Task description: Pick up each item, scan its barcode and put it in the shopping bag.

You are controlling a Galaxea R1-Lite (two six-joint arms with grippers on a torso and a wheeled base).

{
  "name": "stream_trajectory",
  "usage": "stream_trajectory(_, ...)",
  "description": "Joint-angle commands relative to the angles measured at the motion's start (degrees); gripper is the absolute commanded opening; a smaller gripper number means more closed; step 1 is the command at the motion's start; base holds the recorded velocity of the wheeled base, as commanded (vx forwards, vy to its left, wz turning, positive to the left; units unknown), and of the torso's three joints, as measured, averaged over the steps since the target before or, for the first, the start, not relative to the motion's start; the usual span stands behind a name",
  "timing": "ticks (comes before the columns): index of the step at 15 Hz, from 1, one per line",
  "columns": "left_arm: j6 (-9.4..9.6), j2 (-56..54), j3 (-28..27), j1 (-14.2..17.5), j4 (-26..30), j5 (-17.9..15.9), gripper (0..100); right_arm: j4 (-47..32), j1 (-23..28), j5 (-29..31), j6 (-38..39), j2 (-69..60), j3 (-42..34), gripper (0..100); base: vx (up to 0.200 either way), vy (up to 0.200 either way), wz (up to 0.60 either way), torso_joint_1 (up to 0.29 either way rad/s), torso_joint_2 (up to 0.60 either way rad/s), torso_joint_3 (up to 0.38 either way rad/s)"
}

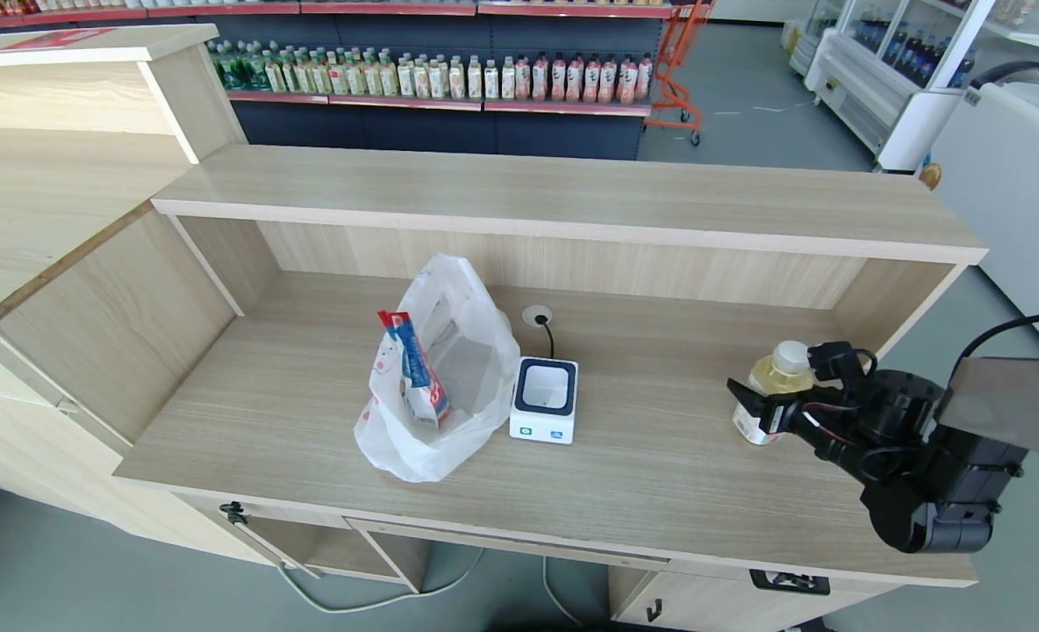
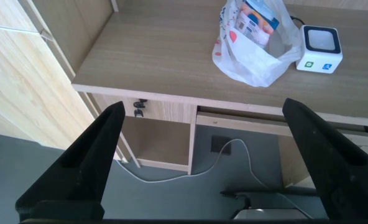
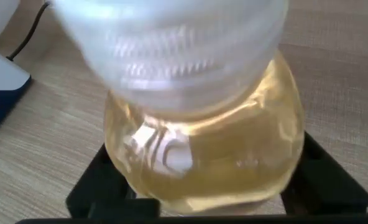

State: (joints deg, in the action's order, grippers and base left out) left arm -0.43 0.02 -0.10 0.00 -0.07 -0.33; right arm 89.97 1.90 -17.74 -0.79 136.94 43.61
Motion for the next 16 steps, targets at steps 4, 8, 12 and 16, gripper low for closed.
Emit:
stream_trajectory(4,-0.01,-0.02,0.01,0.0,-0.01,-0.02,100,0.03,-0.14,-0.28,-4.57,0.52,-0.45,0,0.0,0.0,0.0,0.0,0.0,0.0)
stream_trajectory(8,-0.01,-0.02,0.01,0.0,-0.01,-0.02,100,0.03,-0.14,-1.69,-7.73,0.26,-2.56,0,0.0,0.0,0.0,0.0,0.0,0.0)
stream_trajectory(12,-0.01,-0.02,0.01,0.0,-0.01,-0.02,100,-6.73,-0.14,-6.34,1.14,-8.27,-2.91,0,0.0,0.0,0.0,0.0,0.0,0.0)
stream_trajectory(16,-0.01,-0.02,0.01,0.0,-0.01,-0.02,100,-30.29,-1.2,-25.33,14.94,-28.3,-4.05,0,0.0,0.0,0.0,0.0,0.0,0.0)
